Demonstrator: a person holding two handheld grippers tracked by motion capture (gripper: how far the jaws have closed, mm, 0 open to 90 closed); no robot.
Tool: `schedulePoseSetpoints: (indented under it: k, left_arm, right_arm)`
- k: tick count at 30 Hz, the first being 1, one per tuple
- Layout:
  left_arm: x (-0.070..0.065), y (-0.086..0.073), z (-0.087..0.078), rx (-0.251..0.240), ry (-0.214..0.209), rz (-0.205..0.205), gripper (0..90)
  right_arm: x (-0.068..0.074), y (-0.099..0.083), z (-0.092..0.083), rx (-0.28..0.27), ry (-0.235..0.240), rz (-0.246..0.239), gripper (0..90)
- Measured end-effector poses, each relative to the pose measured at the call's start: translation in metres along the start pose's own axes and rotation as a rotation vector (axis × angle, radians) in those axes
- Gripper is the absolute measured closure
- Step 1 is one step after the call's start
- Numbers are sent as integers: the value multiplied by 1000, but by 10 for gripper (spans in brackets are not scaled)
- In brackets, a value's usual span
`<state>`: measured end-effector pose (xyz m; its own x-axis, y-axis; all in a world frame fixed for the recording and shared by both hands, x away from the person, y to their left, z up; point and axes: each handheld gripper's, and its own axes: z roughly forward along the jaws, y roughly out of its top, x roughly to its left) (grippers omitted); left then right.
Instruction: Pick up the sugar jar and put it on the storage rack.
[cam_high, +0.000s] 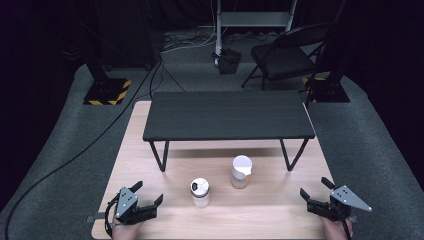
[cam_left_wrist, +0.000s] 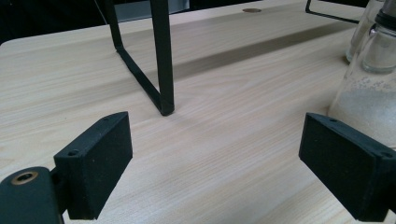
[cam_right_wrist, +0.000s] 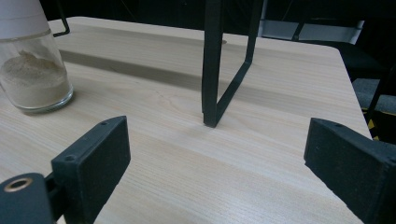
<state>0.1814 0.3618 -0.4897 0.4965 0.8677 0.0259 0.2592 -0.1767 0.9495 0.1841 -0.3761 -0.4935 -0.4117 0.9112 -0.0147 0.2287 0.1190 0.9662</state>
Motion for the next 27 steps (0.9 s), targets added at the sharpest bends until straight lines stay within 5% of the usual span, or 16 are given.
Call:
schedulePoseSetpoints:
  k: [27]
  left_arm:
    - [1, 2, 6, 0, -99, 28, 90]
  right_arm:
    - [0, 1, 1, 5, 3, -5, 62]
